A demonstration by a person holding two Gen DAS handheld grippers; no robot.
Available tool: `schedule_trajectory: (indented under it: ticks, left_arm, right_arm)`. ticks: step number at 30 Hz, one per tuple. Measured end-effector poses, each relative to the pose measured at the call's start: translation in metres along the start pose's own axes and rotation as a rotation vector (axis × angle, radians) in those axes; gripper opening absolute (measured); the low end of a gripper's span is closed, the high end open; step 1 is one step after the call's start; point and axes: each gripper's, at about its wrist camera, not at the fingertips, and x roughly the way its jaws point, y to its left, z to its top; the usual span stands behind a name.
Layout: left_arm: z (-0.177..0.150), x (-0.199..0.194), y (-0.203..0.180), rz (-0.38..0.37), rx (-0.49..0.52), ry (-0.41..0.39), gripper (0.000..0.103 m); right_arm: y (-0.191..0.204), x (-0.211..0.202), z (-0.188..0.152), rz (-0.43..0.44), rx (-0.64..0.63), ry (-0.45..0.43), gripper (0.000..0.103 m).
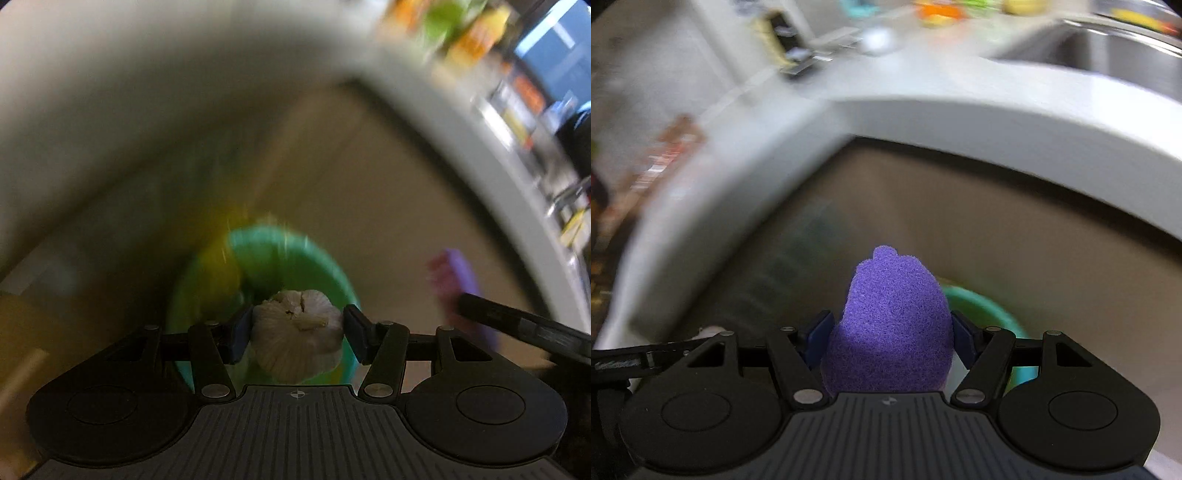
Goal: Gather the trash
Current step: 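Open both grippers over the green bin, dropping the garlic and sponge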
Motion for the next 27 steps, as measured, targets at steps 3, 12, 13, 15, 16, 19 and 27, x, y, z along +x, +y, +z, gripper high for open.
schedule_trajectory:
  ticks: [3, 12, 13, 15, 16, 19, 27]
  left_arm:
    - [-0.001, 0.071, 0.004, -0.025, -0.06, 0.127, 0.059]
    - [0.001, 0.215, -0.01, -0.004, -0.019, 0.312, 0.059]
    - [0.004, 0.225, -0.01, -0.008, -0.022, 0.32, 0.059]
    - [0.009, 0.238, -0.009, 0.009, -0.024, 0.334, 0.058]
    - [0.01, 0.242, -0.007, 0.017, -0.02, 0.338, 0.058]
    - [0.015, 0.243, -0.001, 0.022, -0.019, 0.332, 0.057]
    - [0.035, 0.212, 0.01, -0.016, -0.025, 0.263, 0.055]
  right_arm:
    - [-0.021, -0.002, -0.017, -0.054, 0.023, 0.019, 0.068]
    - [-0.049, 0.017, -0.057, -0.103, 0.159, 0.075, 0.068]
    - [-0.047, 0.02, -0.057, -0.108, 0.159, 0.074, 0.068]
    - [-0.05, 0.028, -0.061, -0.125, 0.171, 0.081, 0.068]
    - [-0.05, 0.032, -0.062, -0.131, 0.182, 0.085, 0.068]
    - [-0.058, 0.046, -0.066, -0.138, 0.223, 0.101, 0.068]
    - [-0.067, 0.092, -0.071, -0.159, 0.278, 0.15, 0.068]
